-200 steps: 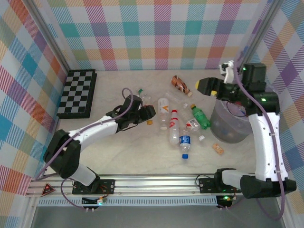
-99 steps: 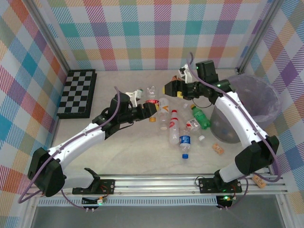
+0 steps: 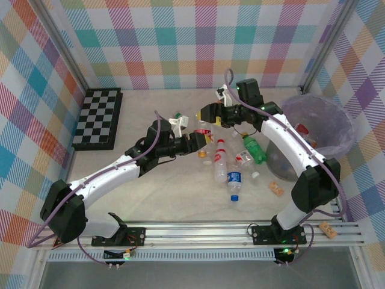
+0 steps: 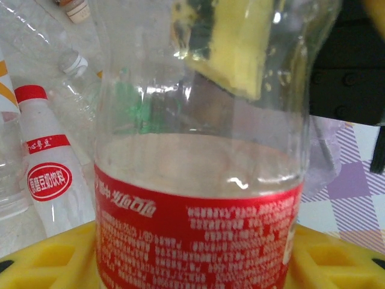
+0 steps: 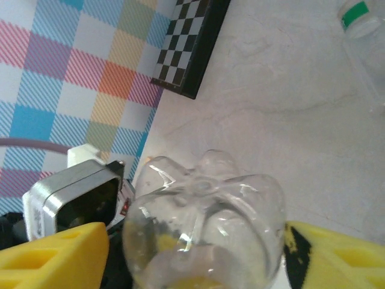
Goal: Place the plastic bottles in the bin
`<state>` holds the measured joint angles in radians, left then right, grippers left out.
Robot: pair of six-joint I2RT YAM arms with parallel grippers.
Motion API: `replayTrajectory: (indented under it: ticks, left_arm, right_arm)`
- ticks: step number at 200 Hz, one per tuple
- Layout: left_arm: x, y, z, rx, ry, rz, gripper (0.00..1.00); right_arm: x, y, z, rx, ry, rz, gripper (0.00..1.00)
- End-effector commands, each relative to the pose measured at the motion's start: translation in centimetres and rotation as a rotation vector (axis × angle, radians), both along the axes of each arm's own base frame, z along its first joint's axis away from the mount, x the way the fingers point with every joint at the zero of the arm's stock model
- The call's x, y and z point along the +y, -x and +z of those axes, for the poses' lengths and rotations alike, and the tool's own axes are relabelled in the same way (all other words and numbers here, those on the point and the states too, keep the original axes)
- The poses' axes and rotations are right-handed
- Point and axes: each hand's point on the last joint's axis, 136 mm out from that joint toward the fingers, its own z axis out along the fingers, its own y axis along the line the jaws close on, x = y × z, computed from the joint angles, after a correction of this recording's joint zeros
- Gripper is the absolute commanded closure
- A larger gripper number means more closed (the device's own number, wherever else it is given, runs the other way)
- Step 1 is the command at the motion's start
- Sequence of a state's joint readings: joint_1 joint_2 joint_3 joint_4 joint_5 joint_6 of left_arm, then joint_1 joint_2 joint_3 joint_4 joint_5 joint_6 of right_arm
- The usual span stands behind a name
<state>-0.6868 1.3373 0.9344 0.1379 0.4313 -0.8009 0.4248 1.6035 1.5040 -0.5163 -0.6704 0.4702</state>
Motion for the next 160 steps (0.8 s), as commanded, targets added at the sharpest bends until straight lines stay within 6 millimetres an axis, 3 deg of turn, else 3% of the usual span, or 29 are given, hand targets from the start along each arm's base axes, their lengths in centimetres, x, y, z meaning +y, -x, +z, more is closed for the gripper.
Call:
replayTrajectory:
  ticks: [1, 24, 49, 80, 129, 143, 155, 160]
  left_arm:
    - [-1.1, 0.0, 3.8, -0.074, 0.085, -0.034, 0.74]
    - [-1.2, 0.2, 4.3, -0.082, 0.096, -0.043, 0.74]
    - [-1.0, 0.1, 4.5, -0.094, 0.093, -0.031, 0.74]
    - [-0.8, 0.0, 4.6, -0.103, 0.084, -0.023, 0.74]
    - [-0.5, -0.2, 4.2, -0.097, 0.063, -0.004, 0.71]
    - [-0.3, -0.2, 4.1, -0.1, 0.06, 0.004, 0.63]
    - [-0.2, -0.2, 4.1, -0.102, 0.056, 0.009, 0.46]
    - [-0.1, -0.2, 4.1, -0.103, 0.053, 0.013, 0.35]
  right_arm:
    - [0.9, 0.4, 0.5, -0.002, -0.041, 0.039, 0.31]
    - [1.1, 0.3, 0.2, 0.018, -0.042, 0.042, 0.36]
    - [1.2, 0.2, -0.2, 0.032, -0.031, 0.046, 0.28]
    - [1.4, 0.3, -0.6, 0.053, -0.032, 0.057, 0.28]
    - [1.1, 0.4, -0.2, 0.03, -0.026, 0.045, 0.43]
    - [1.0, 0.4, 0.0, 0.023, -0.018, 0.043, 0.45]
    - [0.8, 0.3, 0.3, 0.008, -0.006, 0.036, 0.47]
    - [0.7, 0.2, 0.5, -0.002, 0.0, 0.032, 0.48]
